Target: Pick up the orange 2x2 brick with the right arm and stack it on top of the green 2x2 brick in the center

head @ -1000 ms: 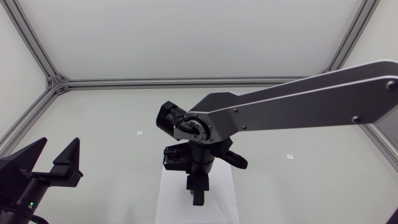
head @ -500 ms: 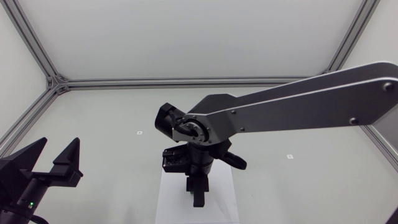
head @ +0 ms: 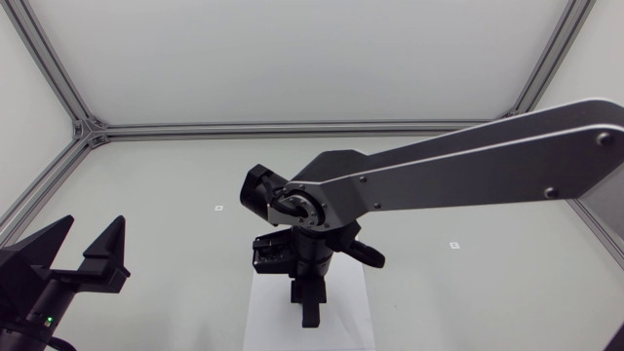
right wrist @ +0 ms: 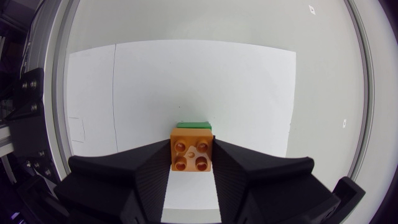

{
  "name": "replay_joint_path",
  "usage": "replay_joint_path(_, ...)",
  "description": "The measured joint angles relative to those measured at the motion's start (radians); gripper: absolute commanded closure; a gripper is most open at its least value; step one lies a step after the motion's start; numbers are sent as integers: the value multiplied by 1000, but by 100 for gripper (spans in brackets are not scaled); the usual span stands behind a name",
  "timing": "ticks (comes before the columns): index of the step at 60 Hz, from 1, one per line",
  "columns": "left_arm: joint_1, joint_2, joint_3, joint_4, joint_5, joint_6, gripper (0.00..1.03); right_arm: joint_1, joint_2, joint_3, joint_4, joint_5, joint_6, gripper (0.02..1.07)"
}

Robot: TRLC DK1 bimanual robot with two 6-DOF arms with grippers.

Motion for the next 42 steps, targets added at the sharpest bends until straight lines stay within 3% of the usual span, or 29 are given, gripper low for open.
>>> replay_joint_path(42, 0, 0, 0, 0, 0, 0, 4, 2, 23, 11, -1, 26, 0, 97)
